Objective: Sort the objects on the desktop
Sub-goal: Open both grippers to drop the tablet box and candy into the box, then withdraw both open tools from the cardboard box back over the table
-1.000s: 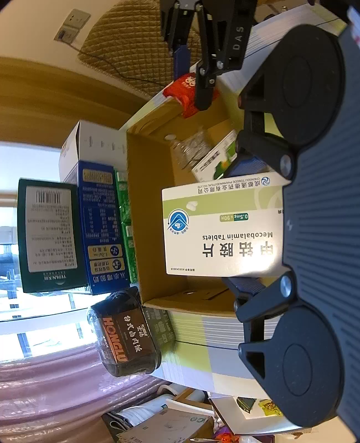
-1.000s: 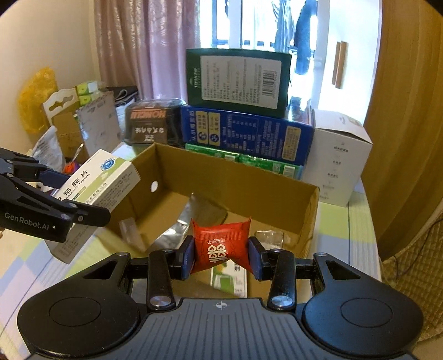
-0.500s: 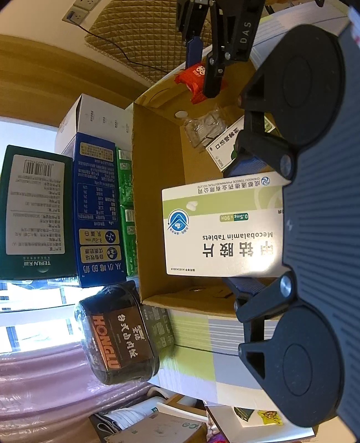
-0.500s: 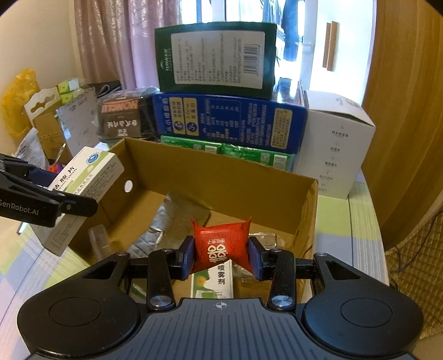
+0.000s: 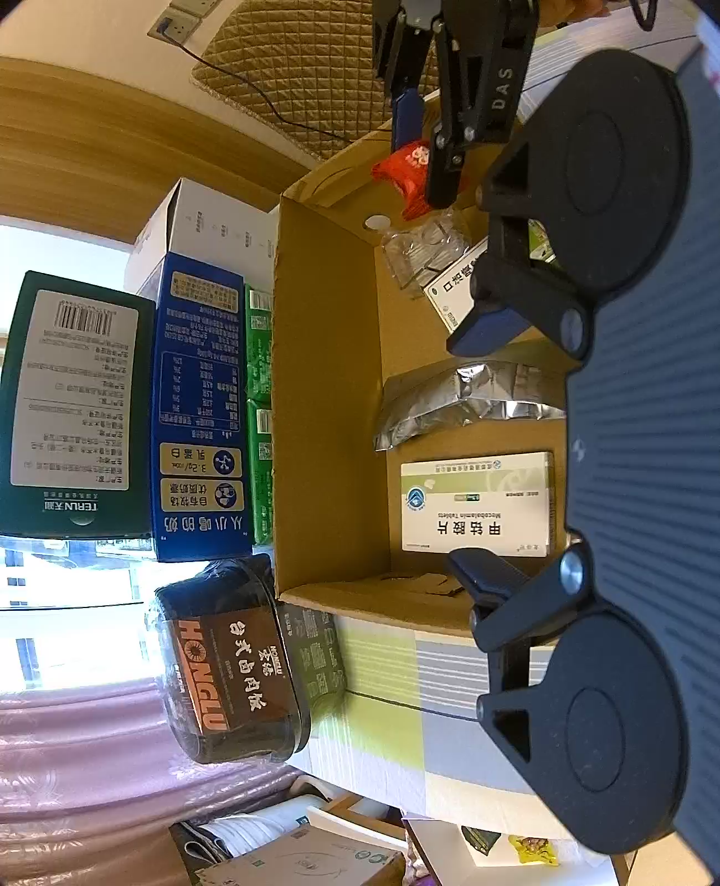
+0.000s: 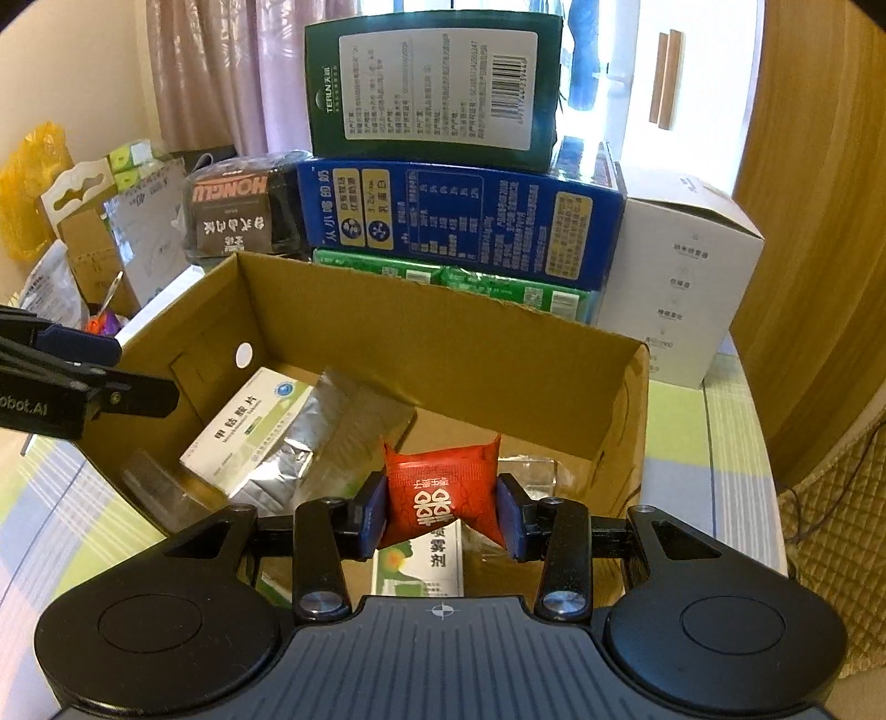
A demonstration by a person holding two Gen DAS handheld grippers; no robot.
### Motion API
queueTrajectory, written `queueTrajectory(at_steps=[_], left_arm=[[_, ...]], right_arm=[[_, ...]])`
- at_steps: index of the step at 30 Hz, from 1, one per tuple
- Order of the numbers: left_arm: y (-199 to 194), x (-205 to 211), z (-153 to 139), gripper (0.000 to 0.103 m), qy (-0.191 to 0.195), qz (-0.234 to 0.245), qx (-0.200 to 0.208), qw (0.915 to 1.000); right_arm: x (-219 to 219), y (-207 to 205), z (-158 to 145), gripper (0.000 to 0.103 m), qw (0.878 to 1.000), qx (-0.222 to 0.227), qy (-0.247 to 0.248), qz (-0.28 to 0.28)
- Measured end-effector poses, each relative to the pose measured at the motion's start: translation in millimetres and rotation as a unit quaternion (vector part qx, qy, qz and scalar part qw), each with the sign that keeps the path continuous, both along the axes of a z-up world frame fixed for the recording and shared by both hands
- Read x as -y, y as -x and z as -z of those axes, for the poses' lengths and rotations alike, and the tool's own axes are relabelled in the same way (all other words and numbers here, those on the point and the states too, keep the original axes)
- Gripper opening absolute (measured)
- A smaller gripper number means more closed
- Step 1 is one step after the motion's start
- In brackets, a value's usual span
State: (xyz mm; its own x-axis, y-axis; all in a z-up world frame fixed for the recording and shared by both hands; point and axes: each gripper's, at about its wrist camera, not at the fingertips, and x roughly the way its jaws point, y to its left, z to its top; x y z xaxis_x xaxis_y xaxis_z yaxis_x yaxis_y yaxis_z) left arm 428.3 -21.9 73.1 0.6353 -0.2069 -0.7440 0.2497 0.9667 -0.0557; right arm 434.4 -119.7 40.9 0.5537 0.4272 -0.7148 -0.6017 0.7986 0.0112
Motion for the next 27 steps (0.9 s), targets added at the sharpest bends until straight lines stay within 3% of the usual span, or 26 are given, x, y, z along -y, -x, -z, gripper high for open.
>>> queueTrajectory(at_steps=[2, 4, 16, 27], left_arm=[[3.5, -1.1, -1.4, 0.072, 0.000, 0.001, 0.003, 1.0000], [8.5, -1.8, -2.8, 0.072, 0.000, 0.003, 0.004, 1.0000], [55.4, -9.4, -8.4, 0.073, -0.005, 0.005, 0.005, 1.0000], [136.3, -14.5, -18.9, 0.083, 0.001, -0.004, 0.016, 0.9999]], right_arm=[[-2.9, 1.5, -1.8, 0.046, 1.000, 0.007, 0.000, -0.007], [-5.8, 4.3, -3.8, 0.065, 1.000, 0.019, 0.004, -0.010], [1.3, 36.9, -21.3, 0.067, 0.999, 0.031, 0.007, -0.018], [30.3, 115.8, -41.1, 0.077, 0.999, 0.030, -0.005, -0.025]])
